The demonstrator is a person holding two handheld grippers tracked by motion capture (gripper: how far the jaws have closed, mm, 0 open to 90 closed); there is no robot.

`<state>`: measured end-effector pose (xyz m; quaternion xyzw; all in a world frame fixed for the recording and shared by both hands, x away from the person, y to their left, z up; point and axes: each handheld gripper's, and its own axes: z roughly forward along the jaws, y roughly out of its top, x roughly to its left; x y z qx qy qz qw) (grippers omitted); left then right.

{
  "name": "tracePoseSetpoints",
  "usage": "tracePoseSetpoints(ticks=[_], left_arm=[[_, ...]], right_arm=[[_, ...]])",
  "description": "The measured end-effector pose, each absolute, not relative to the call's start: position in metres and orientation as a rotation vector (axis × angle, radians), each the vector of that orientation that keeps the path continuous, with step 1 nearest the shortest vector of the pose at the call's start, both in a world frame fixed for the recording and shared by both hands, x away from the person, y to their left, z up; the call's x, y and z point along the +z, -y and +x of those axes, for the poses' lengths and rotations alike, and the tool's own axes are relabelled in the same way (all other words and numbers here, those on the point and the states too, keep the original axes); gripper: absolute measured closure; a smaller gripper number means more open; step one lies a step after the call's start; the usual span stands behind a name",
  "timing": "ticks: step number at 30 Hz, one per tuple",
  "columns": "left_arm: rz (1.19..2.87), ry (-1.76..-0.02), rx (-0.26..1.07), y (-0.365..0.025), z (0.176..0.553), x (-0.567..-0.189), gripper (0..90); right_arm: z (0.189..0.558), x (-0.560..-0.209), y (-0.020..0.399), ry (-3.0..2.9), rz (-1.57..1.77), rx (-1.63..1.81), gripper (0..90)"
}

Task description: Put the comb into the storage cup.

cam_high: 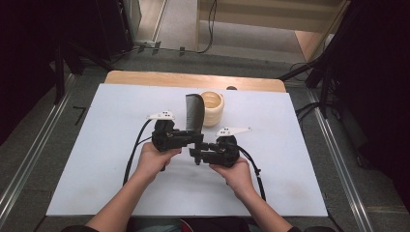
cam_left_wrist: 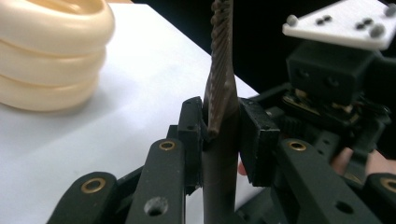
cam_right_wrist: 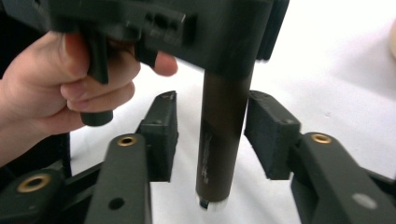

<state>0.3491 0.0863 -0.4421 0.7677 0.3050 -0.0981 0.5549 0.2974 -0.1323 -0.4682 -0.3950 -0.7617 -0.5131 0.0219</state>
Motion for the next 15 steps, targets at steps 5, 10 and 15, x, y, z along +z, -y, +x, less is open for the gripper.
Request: tracePoseSetpoints(ticks=[5,10,15], left_arm=[[1.843,-0.704,-0.215,-0.081,0.354,-0.438,72.9],[1.833,-0.714,-0.219,-0.082,0.364,-0.432,73.0],[1.838,-0.722,-0.207,-0.082,0.373,-0.424,73.0]], right_arm=[[0.299,-0.468,0.136,2.37,-1.226,-1.585,45.7],[0.299,-0.468,0.139,2.379,-1.233,-1.583,41.1],[0.3,-0.469,0.141,2.388,-1.236,-1.581,36.5]])
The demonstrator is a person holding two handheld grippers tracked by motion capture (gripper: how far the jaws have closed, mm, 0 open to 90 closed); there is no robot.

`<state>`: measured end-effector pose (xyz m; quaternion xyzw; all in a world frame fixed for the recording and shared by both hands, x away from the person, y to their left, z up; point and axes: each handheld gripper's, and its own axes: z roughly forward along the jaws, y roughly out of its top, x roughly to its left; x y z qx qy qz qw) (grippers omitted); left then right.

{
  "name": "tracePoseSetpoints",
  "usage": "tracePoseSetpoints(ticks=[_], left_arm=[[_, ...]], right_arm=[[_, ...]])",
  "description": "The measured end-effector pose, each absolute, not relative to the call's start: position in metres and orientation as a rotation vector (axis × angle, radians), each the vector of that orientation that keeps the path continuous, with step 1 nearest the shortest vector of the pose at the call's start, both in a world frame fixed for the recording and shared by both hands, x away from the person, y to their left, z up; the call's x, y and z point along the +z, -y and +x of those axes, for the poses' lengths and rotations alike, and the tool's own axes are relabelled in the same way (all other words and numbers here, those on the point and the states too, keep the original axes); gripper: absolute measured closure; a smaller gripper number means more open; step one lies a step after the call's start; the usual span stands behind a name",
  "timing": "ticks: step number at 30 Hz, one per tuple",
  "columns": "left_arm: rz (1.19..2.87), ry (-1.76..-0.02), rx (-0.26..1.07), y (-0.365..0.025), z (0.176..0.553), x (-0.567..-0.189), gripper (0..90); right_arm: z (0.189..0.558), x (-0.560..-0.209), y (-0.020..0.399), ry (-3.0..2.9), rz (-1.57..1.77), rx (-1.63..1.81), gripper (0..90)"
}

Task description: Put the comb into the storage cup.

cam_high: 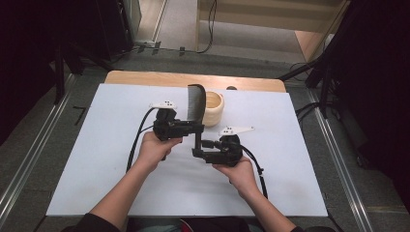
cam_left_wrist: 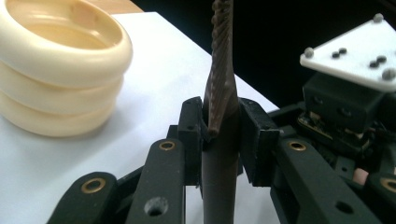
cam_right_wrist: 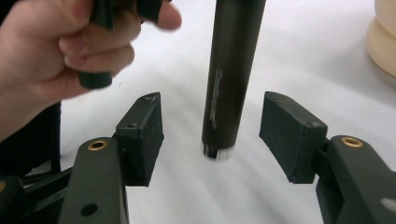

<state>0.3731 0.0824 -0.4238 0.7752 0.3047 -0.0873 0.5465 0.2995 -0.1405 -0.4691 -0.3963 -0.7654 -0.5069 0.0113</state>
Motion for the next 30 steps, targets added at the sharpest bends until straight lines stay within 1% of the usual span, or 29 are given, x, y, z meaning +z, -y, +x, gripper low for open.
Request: tracePoseSetpoints(ticks=[15,30], left_arm=[[1.835,-0.707,-0.159,-0.069,0.407,-0.399,73.0],[1.861,-0.698,-0.111,-0.048,0.441,-0.383,73.0]], right_arm=[[0.299,-0.471,0.146,2.392,-1.226,-1.571,30.1],[0.296,-0.469,0.157,2.429,-1.216,-1.54,27.7]])
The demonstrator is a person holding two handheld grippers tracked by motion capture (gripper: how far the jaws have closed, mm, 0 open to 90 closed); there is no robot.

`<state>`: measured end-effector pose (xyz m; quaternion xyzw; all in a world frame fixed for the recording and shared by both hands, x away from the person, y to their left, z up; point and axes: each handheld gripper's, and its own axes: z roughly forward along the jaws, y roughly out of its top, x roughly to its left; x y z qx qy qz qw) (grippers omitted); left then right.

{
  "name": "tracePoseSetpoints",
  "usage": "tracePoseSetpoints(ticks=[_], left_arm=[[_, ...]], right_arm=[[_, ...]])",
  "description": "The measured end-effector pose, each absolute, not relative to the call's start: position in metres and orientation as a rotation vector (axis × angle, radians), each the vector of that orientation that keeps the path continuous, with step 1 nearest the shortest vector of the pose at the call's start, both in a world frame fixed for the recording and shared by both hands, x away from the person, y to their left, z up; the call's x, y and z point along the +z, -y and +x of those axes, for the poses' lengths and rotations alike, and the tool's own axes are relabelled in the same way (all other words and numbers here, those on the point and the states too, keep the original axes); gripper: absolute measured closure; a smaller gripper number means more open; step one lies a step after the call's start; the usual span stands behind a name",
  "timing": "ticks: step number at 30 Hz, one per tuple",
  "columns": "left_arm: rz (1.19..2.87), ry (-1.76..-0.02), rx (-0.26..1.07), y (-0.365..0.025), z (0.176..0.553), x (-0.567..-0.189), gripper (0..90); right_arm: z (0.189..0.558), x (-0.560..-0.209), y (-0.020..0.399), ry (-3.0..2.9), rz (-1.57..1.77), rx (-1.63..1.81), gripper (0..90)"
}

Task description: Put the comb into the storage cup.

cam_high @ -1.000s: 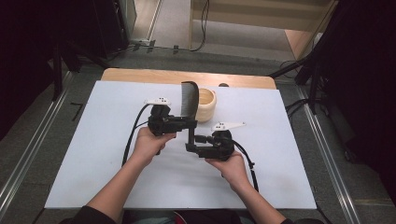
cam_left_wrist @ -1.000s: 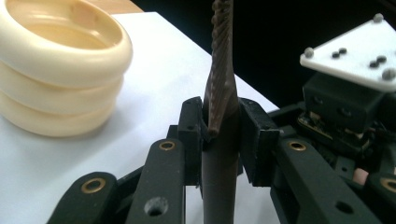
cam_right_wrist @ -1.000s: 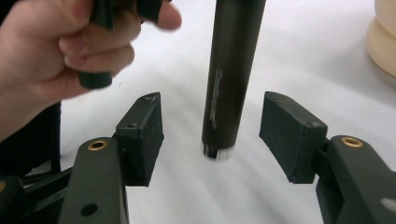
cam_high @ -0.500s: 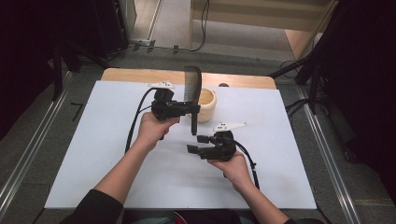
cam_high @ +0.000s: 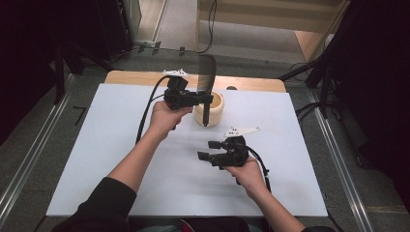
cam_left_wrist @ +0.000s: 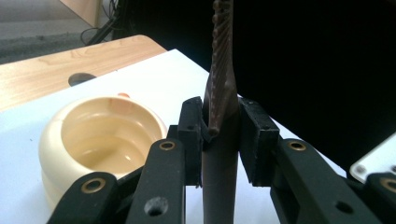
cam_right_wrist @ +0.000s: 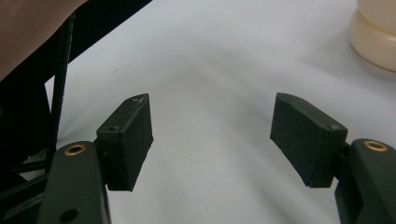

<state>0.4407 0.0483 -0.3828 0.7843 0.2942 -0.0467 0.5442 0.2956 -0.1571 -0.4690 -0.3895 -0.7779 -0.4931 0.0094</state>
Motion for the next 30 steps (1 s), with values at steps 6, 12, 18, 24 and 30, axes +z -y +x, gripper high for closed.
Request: tracePoseSetpoints(ticks=[6,12,18,24,30], left_arm=[[1.86,-0.71,-0.092,-0.045,0.453,-0.378,73.0],[1.857,-0.717,-0.069,-0.04,0.463,-0.376,73.0],[1.856,-0.726,-0.059,-0.038,0.472,-0.374,73.0],[1.855,-0.742,-0.035,-0.04,0.484,-0.376,73.0],[1.835,-0.755,-0.02,-0.04,0.494,-0.38,73.1]], right_arm=[[0.293,-0.469,0.165,2.441,-1.212,-1.535,27.3],[0.289,-0.47,0.176,2.459,-1.214,-1.532,26.9],[0.283,-0.47,0.184,2.472,-1.198,-1.517,26.7],[0.278,-0.471,0.189,2.486,-1.198,-1.505,26.4],[0.272,-0.472,0.199,2.486,-1.207,-1.511,26.2]])
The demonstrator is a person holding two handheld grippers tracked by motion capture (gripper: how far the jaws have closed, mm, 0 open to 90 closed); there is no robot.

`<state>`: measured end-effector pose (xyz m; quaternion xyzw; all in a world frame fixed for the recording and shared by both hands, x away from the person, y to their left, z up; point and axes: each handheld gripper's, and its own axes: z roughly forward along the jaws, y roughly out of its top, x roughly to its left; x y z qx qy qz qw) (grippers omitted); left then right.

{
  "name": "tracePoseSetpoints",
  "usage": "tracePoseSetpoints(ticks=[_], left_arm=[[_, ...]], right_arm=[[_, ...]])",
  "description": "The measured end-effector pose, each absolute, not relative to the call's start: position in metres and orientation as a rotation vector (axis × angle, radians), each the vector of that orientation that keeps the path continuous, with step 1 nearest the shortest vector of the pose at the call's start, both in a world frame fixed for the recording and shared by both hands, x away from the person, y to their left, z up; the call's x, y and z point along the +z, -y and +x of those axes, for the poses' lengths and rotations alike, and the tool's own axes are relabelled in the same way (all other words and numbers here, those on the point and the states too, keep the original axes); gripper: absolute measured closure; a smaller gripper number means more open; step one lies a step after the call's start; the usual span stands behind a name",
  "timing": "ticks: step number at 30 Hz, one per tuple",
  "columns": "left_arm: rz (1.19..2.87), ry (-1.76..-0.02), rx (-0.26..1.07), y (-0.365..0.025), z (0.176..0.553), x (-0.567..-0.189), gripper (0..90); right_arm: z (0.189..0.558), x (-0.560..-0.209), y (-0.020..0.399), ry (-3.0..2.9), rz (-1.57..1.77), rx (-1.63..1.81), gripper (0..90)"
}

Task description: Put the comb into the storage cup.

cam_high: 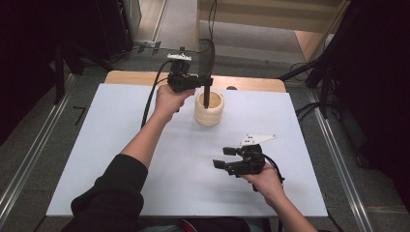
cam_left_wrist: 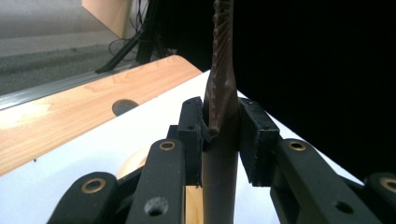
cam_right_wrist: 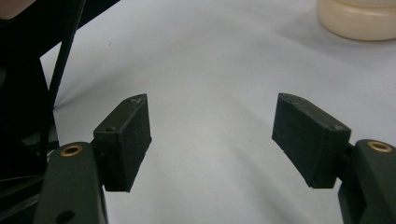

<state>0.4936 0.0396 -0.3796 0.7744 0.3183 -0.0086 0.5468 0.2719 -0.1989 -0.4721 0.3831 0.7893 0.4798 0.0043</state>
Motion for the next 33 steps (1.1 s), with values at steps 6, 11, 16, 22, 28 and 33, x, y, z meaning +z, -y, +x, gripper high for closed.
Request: tracePoseSetpoints(ticks=[6,11,16,22,28,33], left_arm=[[1.828,-0.771,-0.001,-0.038,0.502,-0.385,73.0],[1.818,-0.776,0.021,-0.034,0.505,-0.389,73.0],[1.815,-0.789,0.02,-0.031,0.507,-0.396,73.0],[1.828,-0.779,0.018,-0.028,0.507,-0.402,73.0],[1.847,-0.785,0.032,-0.024,0.506,-0.41,72.9],[1.838,-0.79,0.025,-0.025,0.506,-0.417,72.9]], right_arm=[[0.267,-0.473,0.205,-2.469,1.213,1.5,26.1],[0.265,-0.474,0.209,-2.468,1.219,1.49,26.1],[0.263,-0.474,0.213,-2.458,1.225,1.489,26.1],[0.262,-0.476,0.218,-2.447,1.233,1.479,25.6],[0.261,-0.477,0.222,-2.444,1.238,1.476,25.6],[0.261,-0.477,0.222,-2.443,1.237,1.475,25.5]])
